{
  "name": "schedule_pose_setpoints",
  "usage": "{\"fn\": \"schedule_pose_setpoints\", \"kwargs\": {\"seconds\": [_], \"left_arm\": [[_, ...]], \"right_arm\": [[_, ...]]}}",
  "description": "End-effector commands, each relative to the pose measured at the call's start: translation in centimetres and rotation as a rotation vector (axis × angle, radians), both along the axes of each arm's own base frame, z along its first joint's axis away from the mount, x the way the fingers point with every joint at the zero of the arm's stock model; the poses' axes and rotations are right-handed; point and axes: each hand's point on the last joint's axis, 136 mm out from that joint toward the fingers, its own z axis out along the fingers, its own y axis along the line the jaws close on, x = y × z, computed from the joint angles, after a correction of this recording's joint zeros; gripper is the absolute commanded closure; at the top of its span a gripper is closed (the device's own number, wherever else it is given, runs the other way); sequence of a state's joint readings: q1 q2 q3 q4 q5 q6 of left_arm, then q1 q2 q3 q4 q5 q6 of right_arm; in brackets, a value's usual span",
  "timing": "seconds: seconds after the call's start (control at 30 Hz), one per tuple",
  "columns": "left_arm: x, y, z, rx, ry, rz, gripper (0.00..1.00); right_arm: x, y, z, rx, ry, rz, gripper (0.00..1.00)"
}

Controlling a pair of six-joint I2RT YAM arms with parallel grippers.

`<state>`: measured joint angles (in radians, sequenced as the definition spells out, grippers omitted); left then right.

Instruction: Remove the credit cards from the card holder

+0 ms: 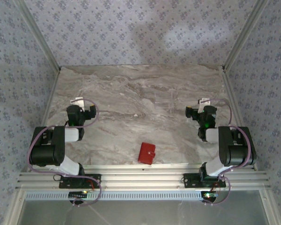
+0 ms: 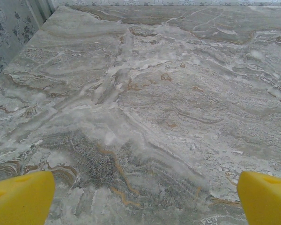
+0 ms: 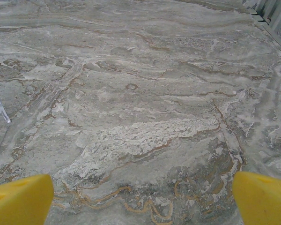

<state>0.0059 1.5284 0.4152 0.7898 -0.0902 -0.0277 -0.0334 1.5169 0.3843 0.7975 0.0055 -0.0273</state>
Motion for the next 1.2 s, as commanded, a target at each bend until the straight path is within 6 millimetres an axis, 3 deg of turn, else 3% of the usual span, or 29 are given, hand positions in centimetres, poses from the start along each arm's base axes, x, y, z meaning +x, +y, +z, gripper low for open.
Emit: {"fn": "schedule_pose_setpoints", "kwargs": {"seconds": [0.0,0.13,0.27,0.47,0.67,0.9,1.03,1.17], "left_arm": [[0.2,-0.1,0.2,-0.007,-0.019,-0.011,0.00],[0.0,0.7,1.0,0.011,-0.024,0.051,0.00],[-0.6,1.8,3.1,0.045,-0.013,0.146,0.01],[-1.7,1.4,6.1,0.012,0.020,0.197,0.00],[-2.3,-2.1,7.7,-0.142,0.085,0.102,0.00],[-3.2,-7.3,9.0,-0.266,0.233,-0.050,0.00],[-3.7,-10.0,9.6,-0.263,0.328,-0.145,0.01],[-4.3,-11.1,10.2,-0.253,0.419,-0.185,0.01]], "right_arm": [[0.3,-0.1,0.3,0.004,-0.016,0.001,0.00],[0.5,-0.6,1.0,-0.019,-0.011,-0.046,0.00],[0.5,-1.1,2.5,-0.022,0.039,-0.081,0.00],[-0.4,-0.5,4.5,0.014,0.127,-0.089,0.00],[-2.2,2.4,6.2,0.145,0.246,-0.055,0.00],[-4.9,7.4,7.5,0.215,0.406,0.014,0.05],[-7.4,10.4,7.2,0.224,0.526,0.049,0.08],[-10.3,13.0,6.2,0.252,0.646,0.050,0.10]]}}
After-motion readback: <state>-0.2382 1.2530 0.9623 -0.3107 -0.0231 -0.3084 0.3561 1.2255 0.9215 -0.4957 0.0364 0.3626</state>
